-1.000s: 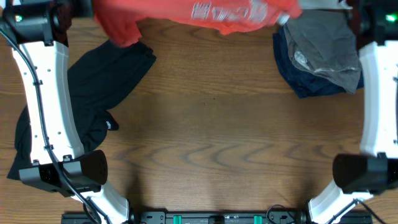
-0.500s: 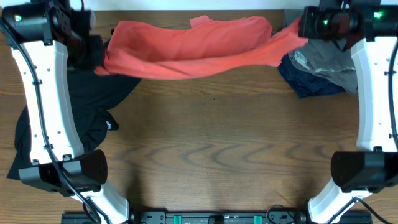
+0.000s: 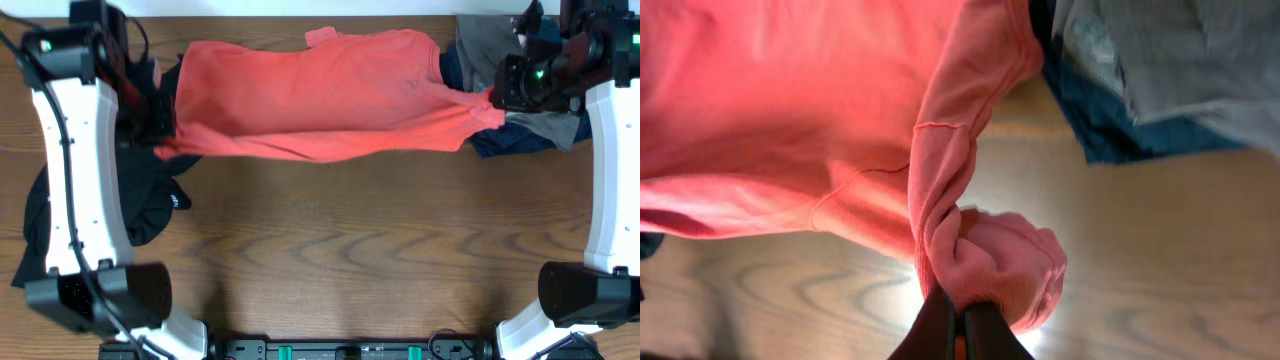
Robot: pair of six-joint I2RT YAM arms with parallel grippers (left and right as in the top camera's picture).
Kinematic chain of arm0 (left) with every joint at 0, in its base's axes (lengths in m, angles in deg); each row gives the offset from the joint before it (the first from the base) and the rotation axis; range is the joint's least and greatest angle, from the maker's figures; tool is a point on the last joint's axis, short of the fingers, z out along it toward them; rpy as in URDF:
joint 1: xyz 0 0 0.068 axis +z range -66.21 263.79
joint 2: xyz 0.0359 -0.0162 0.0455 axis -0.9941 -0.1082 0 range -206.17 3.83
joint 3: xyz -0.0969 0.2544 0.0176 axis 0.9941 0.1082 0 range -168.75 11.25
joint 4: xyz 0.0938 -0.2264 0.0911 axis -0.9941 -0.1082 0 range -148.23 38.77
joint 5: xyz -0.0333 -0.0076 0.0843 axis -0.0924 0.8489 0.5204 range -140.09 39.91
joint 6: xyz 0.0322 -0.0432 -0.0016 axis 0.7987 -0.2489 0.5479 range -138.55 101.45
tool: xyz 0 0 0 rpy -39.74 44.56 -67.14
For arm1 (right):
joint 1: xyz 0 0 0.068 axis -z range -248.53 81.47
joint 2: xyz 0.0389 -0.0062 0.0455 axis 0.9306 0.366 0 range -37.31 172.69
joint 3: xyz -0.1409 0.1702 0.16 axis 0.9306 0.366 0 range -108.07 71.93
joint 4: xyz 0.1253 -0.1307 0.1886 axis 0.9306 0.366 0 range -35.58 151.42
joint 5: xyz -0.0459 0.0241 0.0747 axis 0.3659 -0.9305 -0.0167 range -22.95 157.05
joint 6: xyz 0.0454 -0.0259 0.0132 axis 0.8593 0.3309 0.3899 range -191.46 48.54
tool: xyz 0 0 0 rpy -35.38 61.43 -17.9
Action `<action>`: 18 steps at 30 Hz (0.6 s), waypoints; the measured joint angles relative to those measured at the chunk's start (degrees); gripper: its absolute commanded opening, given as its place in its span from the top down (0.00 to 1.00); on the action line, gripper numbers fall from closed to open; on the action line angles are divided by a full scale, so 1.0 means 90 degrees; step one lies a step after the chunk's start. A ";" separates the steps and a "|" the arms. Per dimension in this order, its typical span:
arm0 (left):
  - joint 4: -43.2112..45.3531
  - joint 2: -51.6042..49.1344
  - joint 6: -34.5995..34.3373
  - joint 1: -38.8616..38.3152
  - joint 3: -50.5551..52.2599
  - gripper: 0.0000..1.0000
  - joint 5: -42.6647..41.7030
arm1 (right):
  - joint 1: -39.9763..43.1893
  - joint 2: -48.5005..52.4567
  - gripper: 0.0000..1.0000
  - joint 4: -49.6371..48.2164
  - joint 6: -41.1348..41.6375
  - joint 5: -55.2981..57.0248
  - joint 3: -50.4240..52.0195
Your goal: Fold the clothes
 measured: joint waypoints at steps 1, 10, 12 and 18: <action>0.0002 0.0182 -0.0066 0.0002 0.0289 0.94 0.0070 | 0.0000 0.0000 0.99 0.0126 -0.0002 0.0015 0.0000; 0.0311 0.2586 -0.0923 0.0007 0.2123 0.94 0.0279 | 0.0000 -0.0291 0.99 0.0860 0.0092 0.0342 0.0131; 0.0316 0.3014 -0.1083 0.0007 0.2443 0.94 0.0287 | 0.0000 -0.0542 0.99 0.0857 0.0175 0.0437 0.0357; 0.0466 0.3784 -0.1430 0.0007 0.3696 0.94 0.0284 | 0.0000 -0.1622 0.99 0.0384 0.0408 0.0580 0.1974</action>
